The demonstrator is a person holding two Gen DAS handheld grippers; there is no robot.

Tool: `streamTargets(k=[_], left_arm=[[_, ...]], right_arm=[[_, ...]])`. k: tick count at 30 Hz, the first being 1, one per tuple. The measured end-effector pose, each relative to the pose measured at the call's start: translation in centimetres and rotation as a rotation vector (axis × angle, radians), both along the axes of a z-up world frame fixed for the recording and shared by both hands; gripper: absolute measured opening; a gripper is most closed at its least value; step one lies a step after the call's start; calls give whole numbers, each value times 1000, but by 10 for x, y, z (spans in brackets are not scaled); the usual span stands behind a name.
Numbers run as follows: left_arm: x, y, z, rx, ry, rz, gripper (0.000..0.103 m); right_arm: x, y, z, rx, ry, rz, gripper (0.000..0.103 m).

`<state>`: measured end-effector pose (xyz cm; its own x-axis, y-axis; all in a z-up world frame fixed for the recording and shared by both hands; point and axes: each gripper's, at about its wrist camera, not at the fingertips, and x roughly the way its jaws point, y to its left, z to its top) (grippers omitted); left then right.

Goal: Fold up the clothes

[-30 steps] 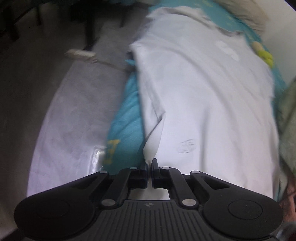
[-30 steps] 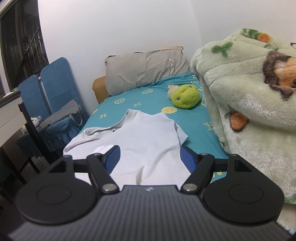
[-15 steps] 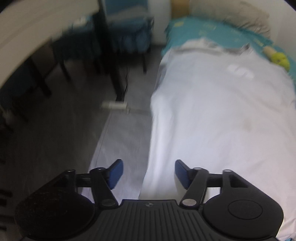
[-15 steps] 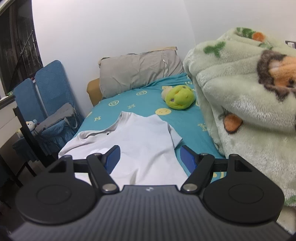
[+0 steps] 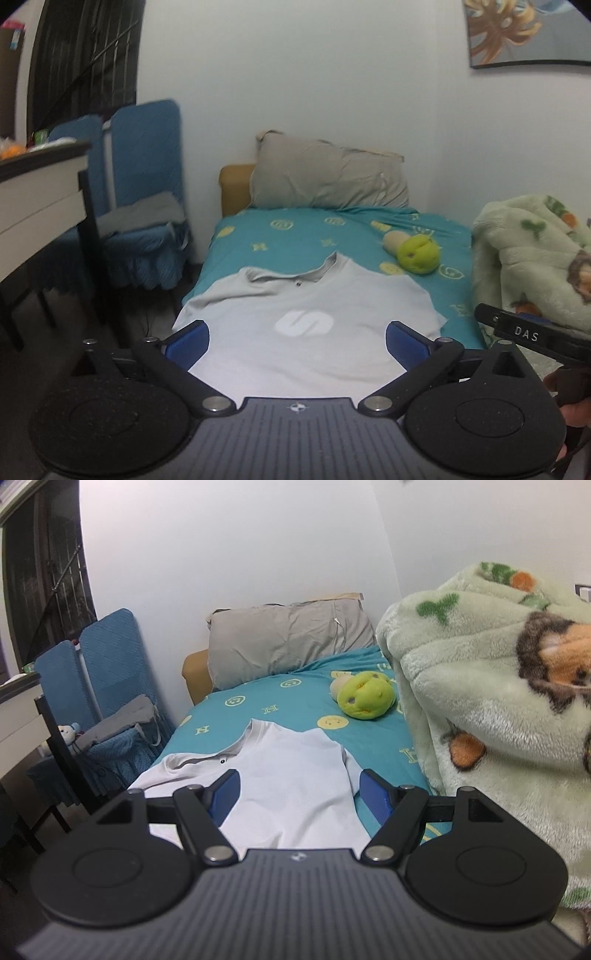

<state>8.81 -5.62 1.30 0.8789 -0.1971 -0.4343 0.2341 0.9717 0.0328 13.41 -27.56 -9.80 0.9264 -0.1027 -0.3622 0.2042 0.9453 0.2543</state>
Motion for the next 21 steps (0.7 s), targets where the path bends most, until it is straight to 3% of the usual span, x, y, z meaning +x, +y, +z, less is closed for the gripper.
streamTargets(k=[4, 7, 10, 16, 19, 21], left_arm=[[19, 0, -69, 46, -17, -26, 103], [23, 17, -101, 77, -7, -40, 103], [21, 32, -111, 66, 22, -25, 103], [11, 36, -103, 24, 10, -19, 103], [6, 38, -103, 32, 1, 3, 103], [5, 41, -106, 29, 3, 20, 103]], right_arm=[[2, 4, -2, -10, 2, 18, 73], [8, 7, -5, -9, 7, 27, 73], [14, 10, -8, -28, 18, 32, 73], [12, 9, -16, -11, 50, 23, 72], [13, 1, -22, 49, 82, 12, 53], [19, -7, -29, 96, 116, -4, 27]])
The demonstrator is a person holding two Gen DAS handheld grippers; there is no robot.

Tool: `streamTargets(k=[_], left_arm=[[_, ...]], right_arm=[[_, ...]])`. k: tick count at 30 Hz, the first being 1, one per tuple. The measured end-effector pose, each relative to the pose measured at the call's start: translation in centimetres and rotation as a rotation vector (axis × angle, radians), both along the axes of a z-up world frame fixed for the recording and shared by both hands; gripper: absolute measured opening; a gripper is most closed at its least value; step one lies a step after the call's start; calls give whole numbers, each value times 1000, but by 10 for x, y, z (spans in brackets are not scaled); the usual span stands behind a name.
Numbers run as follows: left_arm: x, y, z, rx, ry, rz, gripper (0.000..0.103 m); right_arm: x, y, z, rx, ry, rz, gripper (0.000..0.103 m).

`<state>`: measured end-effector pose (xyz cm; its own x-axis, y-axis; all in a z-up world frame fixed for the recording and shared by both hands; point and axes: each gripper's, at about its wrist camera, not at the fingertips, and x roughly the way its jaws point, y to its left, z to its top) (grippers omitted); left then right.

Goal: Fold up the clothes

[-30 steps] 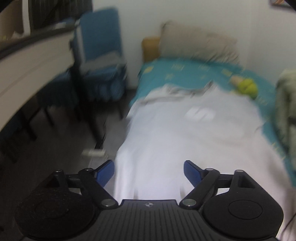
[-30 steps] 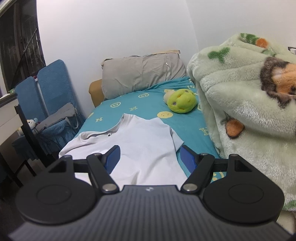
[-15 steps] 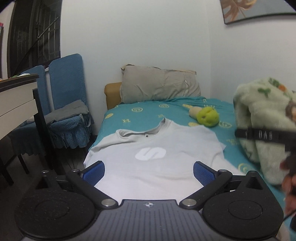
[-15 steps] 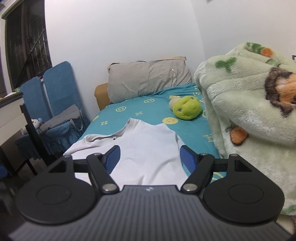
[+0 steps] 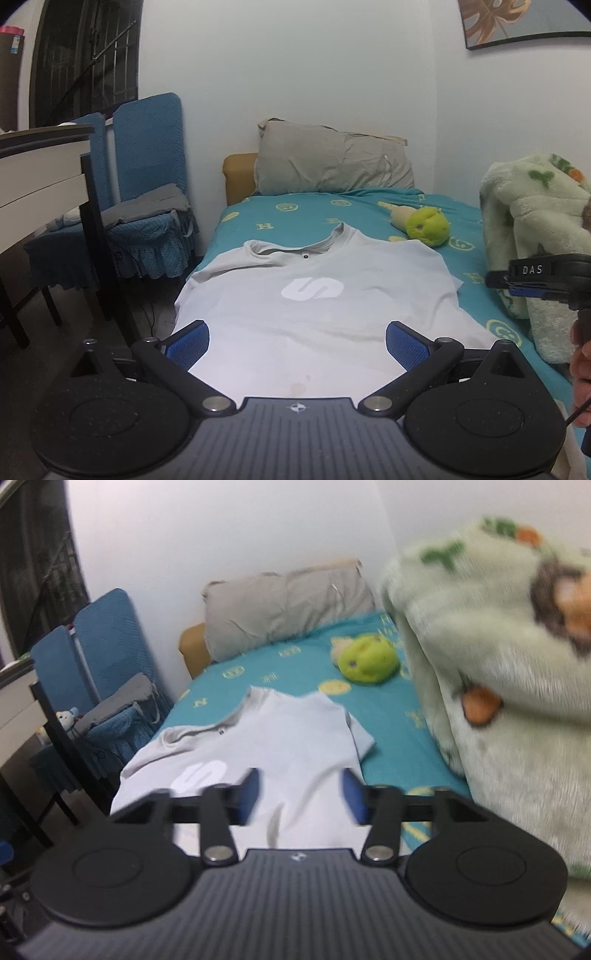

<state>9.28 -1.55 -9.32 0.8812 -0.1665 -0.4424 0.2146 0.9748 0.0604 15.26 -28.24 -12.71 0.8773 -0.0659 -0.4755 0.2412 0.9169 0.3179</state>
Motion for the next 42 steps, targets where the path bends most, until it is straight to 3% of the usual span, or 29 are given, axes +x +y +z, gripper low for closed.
streamTargets(k=[2, 7, 13, 16, 23, 29, 32, 36, 42], left_arm=[[2, 1, -5, 1, 14, 15, 103], [11, 6, -12, -23, 50, 32, 103], [37, 5, -27, -99, 88, 29, 103], [51, 5, -36, -141, 115, 24, 103], [77, 14, -55, -229, 190, 41, 103], [80, 22, -59, -281, 206, 38, 103], [80, 20, -57, -281, 197, 35, 103], [78, 14, -58, -246, 184, 31, 103], [74, 10, -56, -218, 158, 32, 103]], right_arm=[[14, -12, -8, 47, 27, -17, 17], [67, -53, -34, 113, 114, -104, 17], [121, -83, -76, 187, 185, -141, 20], [142, -86, -94, 197, 194, -139, 32], [167, -89, -108, 195, 99, -80, 37], [182, -92, -111, 316, 25, 19, 36], [184, -78, -105, 262, 19, 54, 13], [179, -69, -89, 200, 5, -11, 10], [163, -80, -59, 29, -51, -188, 8]])
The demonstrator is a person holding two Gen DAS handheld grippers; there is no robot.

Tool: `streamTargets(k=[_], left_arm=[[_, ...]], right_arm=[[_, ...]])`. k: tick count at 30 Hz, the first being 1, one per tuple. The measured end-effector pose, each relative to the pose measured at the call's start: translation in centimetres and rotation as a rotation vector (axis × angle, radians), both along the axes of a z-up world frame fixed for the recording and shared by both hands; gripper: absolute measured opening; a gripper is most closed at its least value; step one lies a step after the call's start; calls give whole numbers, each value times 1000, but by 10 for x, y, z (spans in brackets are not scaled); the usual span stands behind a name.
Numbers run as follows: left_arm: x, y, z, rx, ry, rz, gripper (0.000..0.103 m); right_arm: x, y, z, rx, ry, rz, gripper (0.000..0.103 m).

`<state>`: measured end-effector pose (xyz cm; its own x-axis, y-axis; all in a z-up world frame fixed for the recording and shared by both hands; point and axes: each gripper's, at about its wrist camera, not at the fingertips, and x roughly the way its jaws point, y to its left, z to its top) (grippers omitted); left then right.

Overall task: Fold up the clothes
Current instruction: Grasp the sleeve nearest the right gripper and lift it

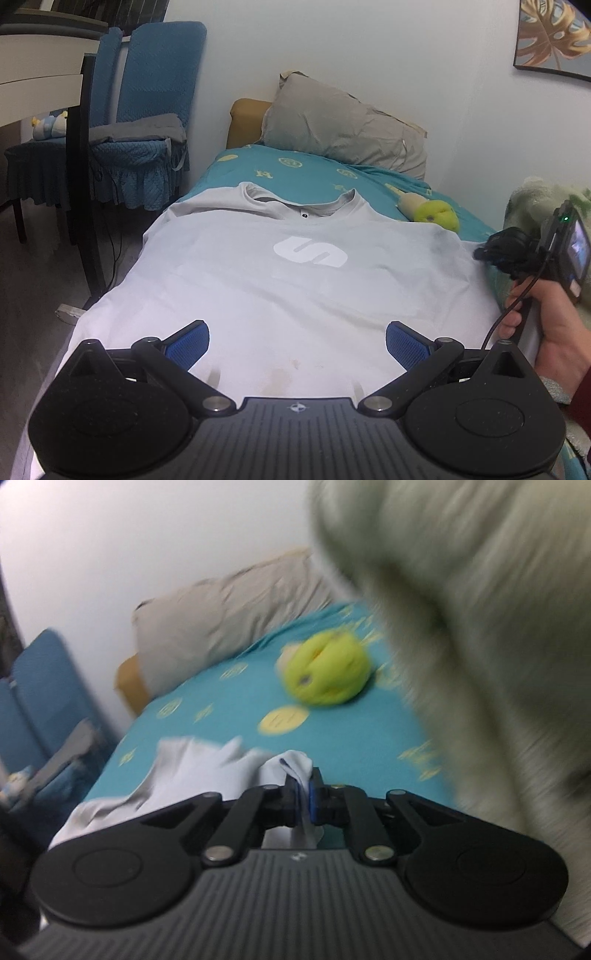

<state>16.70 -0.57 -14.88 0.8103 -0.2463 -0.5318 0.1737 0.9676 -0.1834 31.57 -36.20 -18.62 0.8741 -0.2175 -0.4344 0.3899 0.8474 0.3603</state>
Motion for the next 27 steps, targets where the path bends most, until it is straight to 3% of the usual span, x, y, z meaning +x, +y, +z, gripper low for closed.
streamTargets(k=[3, 8, 11, 16, 20, 23, 27], left_arm=[[1, 2, 3, -3, -9, 12, 103], [5, 11, 9, -20, -23, 37, 103], [8, 15, 10, -48, -4, 47, 103], [4, 20, 12, -56, -17, 54, 103], [0, 27, 17, -52, -42, 70, 103], [1, 31, 20, -48, -53, 89, 103], [5, 35, 19, -40, -51, 111, 103]], right_arm=[[0, 3, 13, -145, -1, -60, 8], [7, 28, 36, -531, 6, -37, 7], [1, 35, 43, -615, 23, -17, 7], [-3, 55, 33, -542, 29, 145, 7], [-4, 130, 15, -669, 17, 420, 8], [-4, 181, -3, -722, 67, 614, 9], [2, 195, -12, -657, 127, 667, 11]])
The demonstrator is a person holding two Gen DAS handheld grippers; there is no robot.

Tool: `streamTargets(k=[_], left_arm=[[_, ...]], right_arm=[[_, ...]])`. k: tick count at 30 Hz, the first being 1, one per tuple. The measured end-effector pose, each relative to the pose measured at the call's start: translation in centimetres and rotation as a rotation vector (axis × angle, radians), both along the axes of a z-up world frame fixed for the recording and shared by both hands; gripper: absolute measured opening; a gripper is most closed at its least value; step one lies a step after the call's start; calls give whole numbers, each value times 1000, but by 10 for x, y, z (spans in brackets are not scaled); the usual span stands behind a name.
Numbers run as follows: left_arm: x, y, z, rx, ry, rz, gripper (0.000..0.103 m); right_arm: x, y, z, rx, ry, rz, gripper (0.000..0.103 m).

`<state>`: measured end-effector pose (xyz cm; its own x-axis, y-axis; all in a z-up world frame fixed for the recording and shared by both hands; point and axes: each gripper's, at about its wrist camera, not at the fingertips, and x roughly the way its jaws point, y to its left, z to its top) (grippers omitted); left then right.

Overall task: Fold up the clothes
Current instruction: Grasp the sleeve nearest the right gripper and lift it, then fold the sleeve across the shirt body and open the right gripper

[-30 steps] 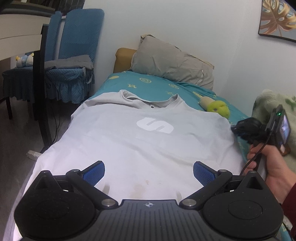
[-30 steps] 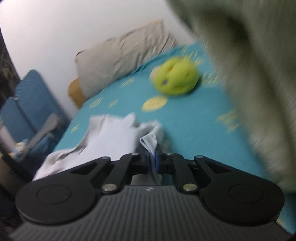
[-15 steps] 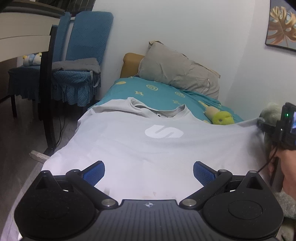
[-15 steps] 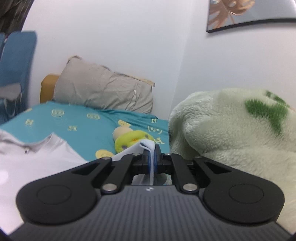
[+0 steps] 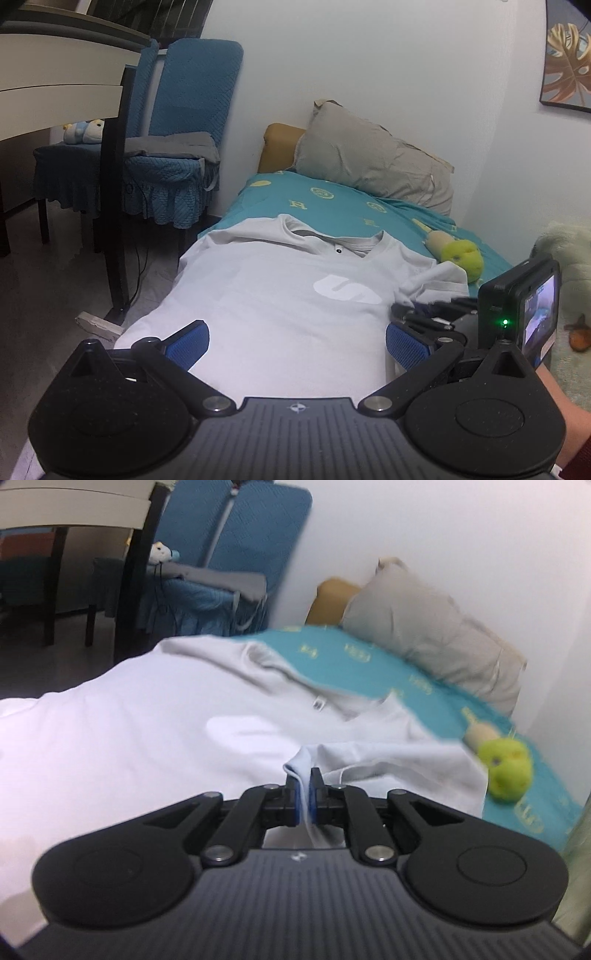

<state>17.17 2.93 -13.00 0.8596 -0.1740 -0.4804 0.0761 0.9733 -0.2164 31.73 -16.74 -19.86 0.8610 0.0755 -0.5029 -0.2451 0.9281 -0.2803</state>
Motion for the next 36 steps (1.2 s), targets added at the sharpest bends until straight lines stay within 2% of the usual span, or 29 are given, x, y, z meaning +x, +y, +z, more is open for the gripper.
streamTargets(k=[1, 2, 3, 5, 8, 16, 22, 25, 31, 34, 36], left_arm=[[1, 1, 0, -4, 2, 2, 103], [2, 1, -1, -8, 3, 3, 103], [3, 1, -1, -9, 3, 4, 103], [5, 1, -1, -7, 3, 4, 103], [5, -1, 1, 6, -4, 1, 103], [-20, -14, 14, 82, -77, -60, 103], [-47, -34, 18, 170, -114, -154, 101], [-60, -48, 18, 218, -130, -202, 98], [-62, -83, -3, 320, -134, -340, 93], [-40, -107, -21, 394, -119, -363, 91], [-17, -127, -31, 427, -106, -397, 82]], right_arm=[[5, -4, 0, 30, 38, -11, 12], [8, -10, 1, 71, 68, -20, 28], [8, -16, 3, 130, 84, -25, 55], [5, -29, 9, 244, 112, -37, 84], [-19, -43, 23, 366, 112, -72, 85], [-108, -69, 102, 453, 63, -303, 85], [-204, -74, 151, 484, 6, -378, 85], [-229, -83, 165, 545, -16, -431, 85], [-234, -107, 172, 632, -62, -489, 85], [-229, -122, 158, 620, -84, -535, 85], [-223, -135, 143, 629, -76, -570, 85]])
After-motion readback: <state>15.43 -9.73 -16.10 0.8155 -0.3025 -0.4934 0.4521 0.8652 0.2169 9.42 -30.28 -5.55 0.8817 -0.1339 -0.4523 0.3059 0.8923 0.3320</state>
